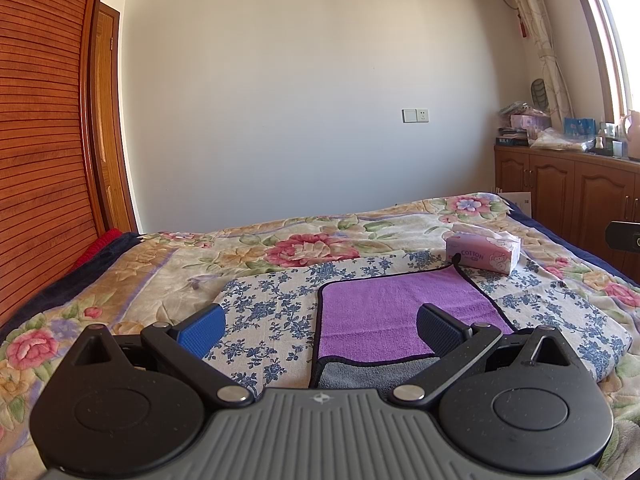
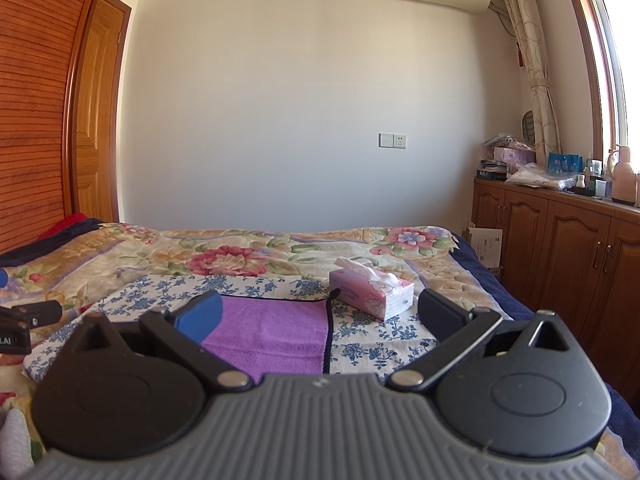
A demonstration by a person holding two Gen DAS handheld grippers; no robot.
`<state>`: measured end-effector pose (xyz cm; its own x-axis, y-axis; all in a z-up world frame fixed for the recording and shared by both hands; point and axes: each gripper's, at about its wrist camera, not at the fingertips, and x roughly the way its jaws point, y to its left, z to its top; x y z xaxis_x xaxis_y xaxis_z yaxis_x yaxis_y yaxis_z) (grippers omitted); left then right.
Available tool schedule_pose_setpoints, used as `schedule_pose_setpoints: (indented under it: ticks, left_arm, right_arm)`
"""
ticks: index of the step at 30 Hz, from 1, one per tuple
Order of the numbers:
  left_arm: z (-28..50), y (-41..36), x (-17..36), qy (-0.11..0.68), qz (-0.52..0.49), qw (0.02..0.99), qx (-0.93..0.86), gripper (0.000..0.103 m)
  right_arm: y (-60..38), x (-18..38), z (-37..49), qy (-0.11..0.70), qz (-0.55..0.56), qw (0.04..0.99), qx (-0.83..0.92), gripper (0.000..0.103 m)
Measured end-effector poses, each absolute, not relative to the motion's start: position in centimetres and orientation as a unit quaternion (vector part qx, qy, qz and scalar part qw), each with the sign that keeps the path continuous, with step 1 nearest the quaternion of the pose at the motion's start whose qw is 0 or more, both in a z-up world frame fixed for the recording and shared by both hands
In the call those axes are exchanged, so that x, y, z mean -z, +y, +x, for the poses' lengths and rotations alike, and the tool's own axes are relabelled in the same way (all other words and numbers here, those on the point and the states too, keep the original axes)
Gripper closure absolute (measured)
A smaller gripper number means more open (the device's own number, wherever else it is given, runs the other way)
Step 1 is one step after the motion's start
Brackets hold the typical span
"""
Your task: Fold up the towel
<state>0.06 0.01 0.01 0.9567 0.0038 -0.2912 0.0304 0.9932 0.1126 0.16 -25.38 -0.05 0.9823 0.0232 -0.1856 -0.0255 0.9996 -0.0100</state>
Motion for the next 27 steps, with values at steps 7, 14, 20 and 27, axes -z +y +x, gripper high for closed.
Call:
schedule_pose_setpoints:
  ticks: [7,14,20,27]
  left_arm:
    - [0.1,0.0,0.0,0.147,0.058,0.987,0.007,0.0]
    - [0.1,0.0,0.0,0.148,0.058,0.987,0.007,0.0]
    - [0.2,-0.1,0.2,0.153,0.06,0.986,0.008,0.0]
    - [0.7,-0.3,1.1,0.174,0.065,0.983,0.01,0.0]
  right_arm:
    - [-25.4,0.0,0.2,0.093,-0.006,0.996,-0.012,0.0]
    - [-25.4,-0.2,0.1,0.094,-0.006,0.995,-0.012,0.0]
    - [-25.1,0.1,0.3,0.103,-0.007,0.995,-0.014,0.0]
    - [-25.0,0.5,0.8,0.122,-0.007,0.992,-0.02,0.0]
